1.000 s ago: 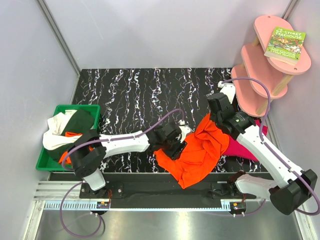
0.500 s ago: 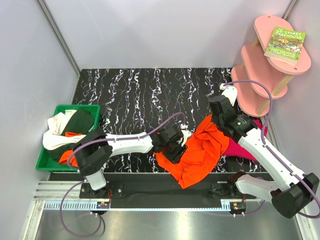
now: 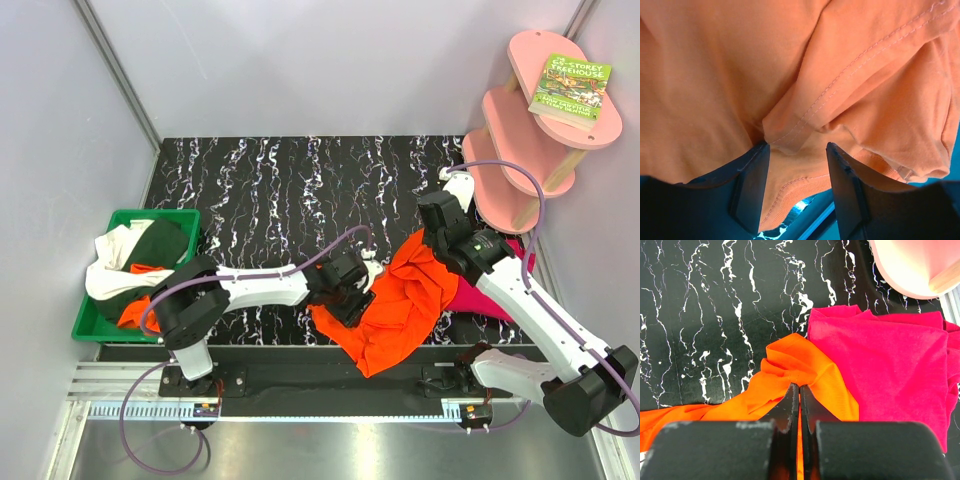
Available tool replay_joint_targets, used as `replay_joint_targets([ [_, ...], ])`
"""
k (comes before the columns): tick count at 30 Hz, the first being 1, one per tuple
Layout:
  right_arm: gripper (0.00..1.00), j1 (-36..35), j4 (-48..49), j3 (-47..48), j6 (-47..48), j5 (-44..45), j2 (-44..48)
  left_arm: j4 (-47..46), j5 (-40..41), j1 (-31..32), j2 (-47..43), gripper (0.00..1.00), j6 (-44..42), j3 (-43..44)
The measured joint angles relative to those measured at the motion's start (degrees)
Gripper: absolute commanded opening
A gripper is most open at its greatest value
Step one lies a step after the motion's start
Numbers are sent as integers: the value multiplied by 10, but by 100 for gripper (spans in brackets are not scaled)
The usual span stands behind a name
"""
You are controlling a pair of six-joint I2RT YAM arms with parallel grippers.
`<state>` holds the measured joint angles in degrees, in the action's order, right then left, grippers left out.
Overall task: Fold and stack the t-shirts
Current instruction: Flatten out the tshirt
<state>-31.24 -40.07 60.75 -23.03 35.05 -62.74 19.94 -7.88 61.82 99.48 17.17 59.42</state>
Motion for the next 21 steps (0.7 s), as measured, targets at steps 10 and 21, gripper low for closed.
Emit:
replay_joint_targets([
  [10,0,0,0,0,0,0,0,-4,6,-10,18,46,-8,27],
  [21,0,0,4,-13,-4,-1,0,-3,11,-22,33,0,-11,28],
])
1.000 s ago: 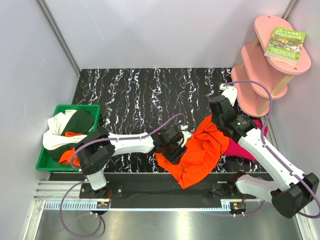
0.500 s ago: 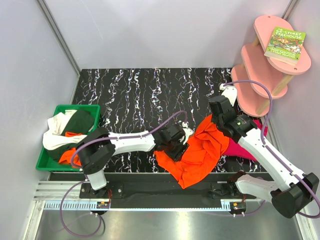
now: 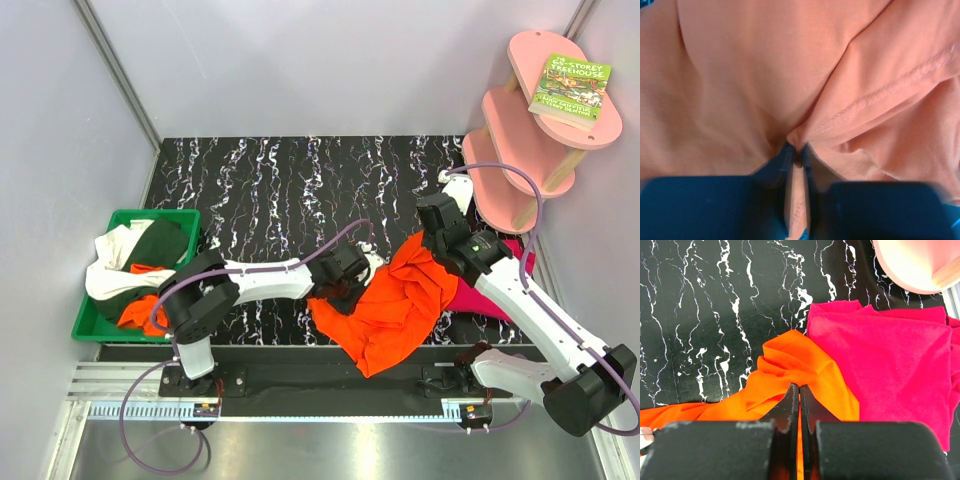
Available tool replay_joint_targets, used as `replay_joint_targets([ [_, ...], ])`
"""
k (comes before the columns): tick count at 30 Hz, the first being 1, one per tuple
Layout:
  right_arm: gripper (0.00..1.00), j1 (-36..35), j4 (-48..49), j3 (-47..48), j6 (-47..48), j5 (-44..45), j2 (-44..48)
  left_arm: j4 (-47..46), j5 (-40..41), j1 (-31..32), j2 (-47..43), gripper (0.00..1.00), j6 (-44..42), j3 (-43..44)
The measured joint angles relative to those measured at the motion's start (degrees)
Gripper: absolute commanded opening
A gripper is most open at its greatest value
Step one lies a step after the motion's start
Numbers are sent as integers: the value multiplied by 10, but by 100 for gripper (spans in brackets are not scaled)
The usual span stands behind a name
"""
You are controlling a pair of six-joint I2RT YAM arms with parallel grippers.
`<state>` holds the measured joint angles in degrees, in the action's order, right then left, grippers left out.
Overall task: Fold and stack the t-shirts
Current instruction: Flatten out the tshirt
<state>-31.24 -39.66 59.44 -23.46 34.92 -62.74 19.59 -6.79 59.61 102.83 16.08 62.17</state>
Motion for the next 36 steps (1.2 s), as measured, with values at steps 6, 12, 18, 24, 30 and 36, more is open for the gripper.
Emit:
replay_joint_targets([
  [6,0,0,1,-1,-4,0,0,1,8,0,-4,0,0,0],
  [12,0,0,4,-1,-3,0,0,31,43,-4,-67,0,-28,3],
  [18,0,0,4,16,4,0,1,96,74,-89,-195,0,-79,60],
  [24,0,0,-15,58,34,0,17,153,135,-162,-393,0,-168,82],
  [30,0,-1,-48,134,89,6,45,206,206,-181,-607,0,-247,125],
  [36,0,-3,-53,225,138,12,29,212,295,-234,-630,0,-310,196],
])
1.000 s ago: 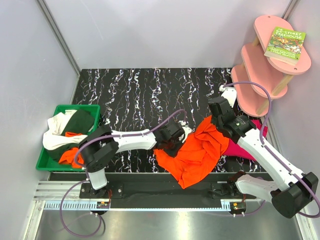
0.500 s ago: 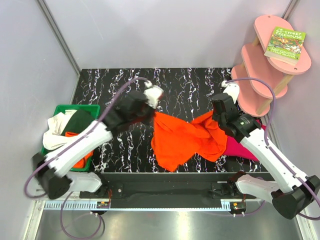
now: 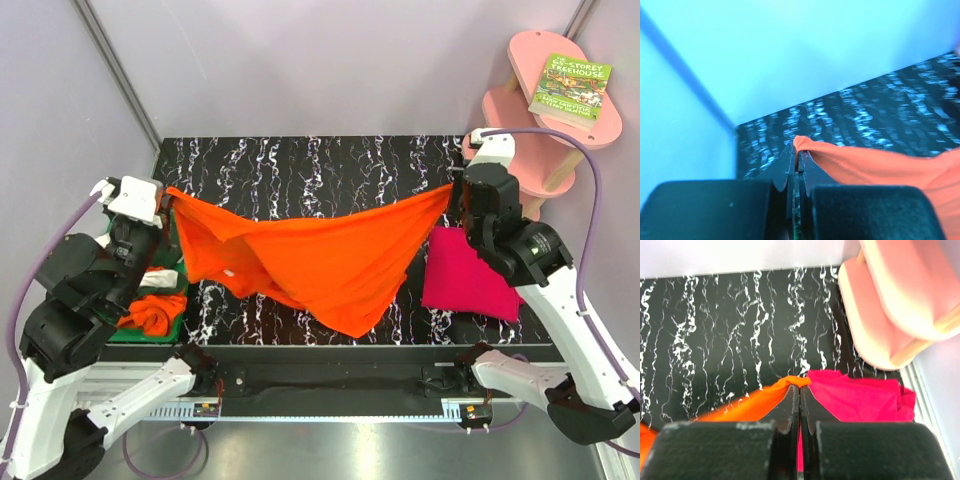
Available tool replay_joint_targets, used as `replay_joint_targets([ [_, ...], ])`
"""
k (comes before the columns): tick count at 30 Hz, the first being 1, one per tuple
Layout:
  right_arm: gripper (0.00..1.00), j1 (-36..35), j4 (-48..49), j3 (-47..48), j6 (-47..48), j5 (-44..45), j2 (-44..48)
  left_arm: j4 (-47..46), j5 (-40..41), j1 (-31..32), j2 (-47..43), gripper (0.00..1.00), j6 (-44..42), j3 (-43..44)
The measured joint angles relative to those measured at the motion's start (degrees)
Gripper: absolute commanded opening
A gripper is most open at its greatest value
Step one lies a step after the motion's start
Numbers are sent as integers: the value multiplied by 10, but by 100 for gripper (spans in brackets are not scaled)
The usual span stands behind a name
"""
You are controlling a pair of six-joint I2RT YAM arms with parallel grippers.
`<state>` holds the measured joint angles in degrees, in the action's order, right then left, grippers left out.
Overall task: Fold and stack the t-shirts
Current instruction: Flatten out the tshirt
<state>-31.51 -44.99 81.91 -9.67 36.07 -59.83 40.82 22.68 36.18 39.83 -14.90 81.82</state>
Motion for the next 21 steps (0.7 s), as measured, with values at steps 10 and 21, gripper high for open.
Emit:
replay_joint_targets([
  [10,0,0,4,5,14,-3,-12,37,73,-81,-5,0,-10,-59],
  [21,0,-4,28,3,27,-27,-36,66,-175,-464,311,0,92,61],
])
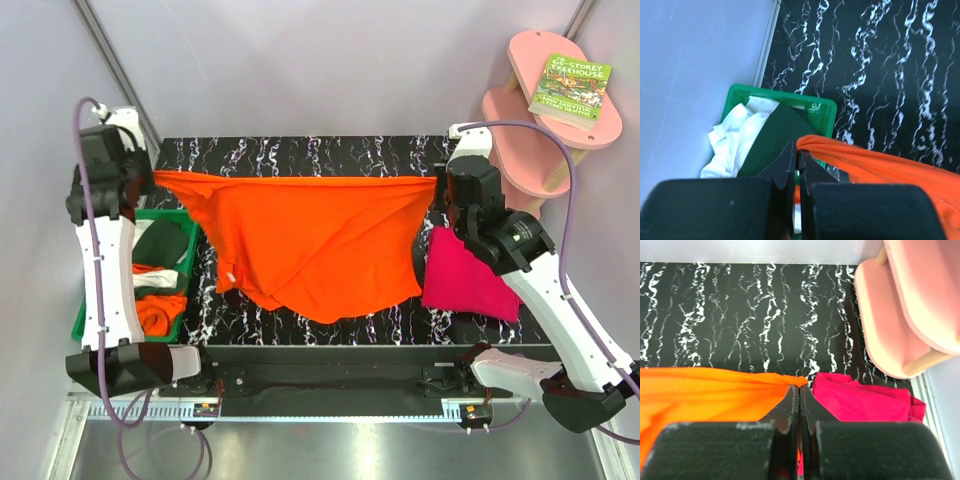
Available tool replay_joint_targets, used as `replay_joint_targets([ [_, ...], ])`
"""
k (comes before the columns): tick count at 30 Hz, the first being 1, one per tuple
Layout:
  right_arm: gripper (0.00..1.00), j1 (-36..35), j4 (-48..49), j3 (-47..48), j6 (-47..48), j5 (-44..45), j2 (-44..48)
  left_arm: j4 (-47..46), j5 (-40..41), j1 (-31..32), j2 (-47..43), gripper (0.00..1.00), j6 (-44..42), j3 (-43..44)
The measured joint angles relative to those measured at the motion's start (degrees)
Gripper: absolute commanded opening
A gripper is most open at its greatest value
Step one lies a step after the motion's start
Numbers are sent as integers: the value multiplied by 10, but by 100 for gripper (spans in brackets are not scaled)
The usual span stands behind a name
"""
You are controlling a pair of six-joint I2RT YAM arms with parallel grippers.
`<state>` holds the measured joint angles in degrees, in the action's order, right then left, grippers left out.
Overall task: Fold and stack the t-shirts
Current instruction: Flatten out the tshirt
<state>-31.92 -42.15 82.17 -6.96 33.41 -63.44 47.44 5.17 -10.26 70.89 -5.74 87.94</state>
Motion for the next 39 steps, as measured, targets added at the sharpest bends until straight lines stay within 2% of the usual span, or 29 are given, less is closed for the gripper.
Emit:
replay_joint_targets([
  [4,0,-2,4,9,3,-13,-4,16,-82,-47,27,0,16,75],
  [9,0,-2,4,30,10,-16,9,19,-179,-81,-29,0,22,163],
  [16,0,10,12,23,11,-17,15,30,-245,-83,-119,0,26,150],
  [19,0,39,38,20,8,-30,-32,35,-244,-75,-68,0,26,150],
  [23,0,97,74,78,-7,-61,-165,31,-215,-35,78,0,25,199],
  [26,0,121,81,174,-4,-65,-282,34,-194,-3,193,0,25,284],
  [29,0,129,96,318,9,-66,-388,46,-176,24,293,0,26,425],
  [32,0,130,108,403,18,-70,-425,44,-167,36,337,0,27,535],
  [34,0,132,115,443,22,-75,-428,34,-162,38,339,0,28,577],
  [39,0,132,145,479,23,-78,-410,-10,-153,42,288,0,31,566],
])
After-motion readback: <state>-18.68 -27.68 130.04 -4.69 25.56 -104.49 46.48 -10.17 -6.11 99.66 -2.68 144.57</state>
